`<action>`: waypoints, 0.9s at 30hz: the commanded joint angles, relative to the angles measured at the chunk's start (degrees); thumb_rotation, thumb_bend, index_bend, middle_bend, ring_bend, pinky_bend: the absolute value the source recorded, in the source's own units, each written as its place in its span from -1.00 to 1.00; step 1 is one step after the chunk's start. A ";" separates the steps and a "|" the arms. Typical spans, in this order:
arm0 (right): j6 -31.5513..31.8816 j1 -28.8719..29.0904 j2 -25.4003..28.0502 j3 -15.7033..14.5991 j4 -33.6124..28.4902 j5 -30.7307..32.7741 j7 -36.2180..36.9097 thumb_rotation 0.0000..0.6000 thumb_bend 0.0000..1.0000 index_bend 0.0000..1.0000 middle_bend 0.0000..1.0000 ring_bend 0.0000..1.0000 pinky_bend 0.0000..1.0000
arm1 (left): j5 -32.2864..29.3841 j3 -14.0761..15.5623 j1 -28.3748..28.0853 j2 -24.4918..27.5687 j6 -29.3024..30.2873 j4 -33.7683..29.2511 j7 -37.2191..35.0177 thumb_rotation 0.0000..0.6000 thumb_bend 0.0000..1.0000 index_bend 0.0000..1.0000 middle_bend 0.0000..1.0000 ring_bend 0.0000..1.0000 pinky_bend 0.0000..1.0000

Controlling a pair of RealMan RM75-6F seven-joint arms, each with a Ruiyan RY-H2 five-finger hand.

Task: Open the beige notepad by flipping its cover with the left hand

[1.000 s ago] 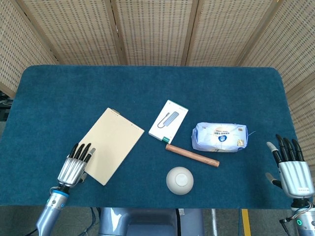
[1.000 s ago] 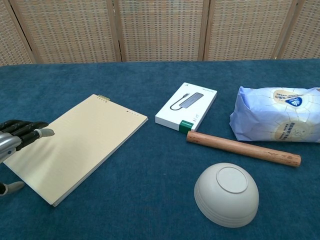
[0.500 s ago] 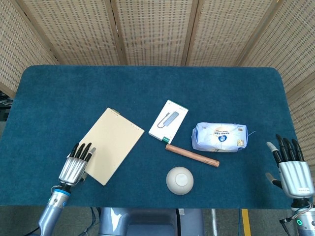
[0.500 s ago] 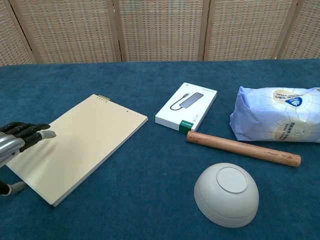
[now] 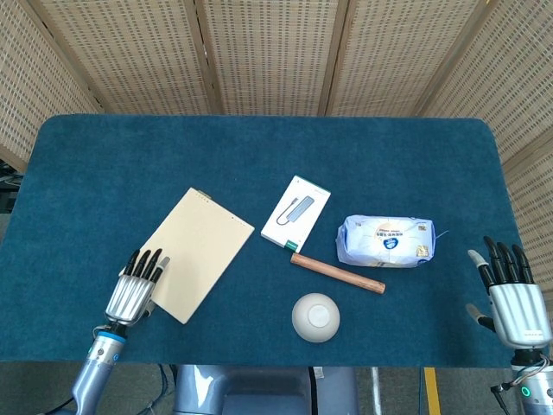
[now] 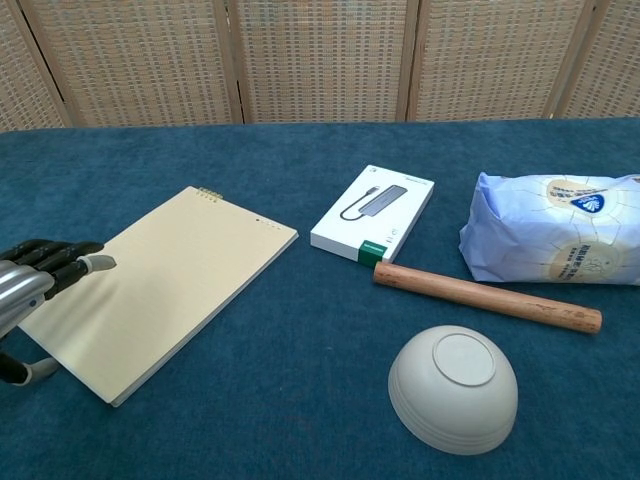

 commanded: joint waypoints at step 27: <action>-0.03 0.00 0.01 0.02 -0.09 0.06 0.17 1.00 -0.79 -0.72 -1.00 -1.00 -1.00 | -0.84 -0.26 -0.78 0.87 -0.39 -1.26 -0.55 1.00 -0.40 -0.84 -1.00 -1.00 -1.00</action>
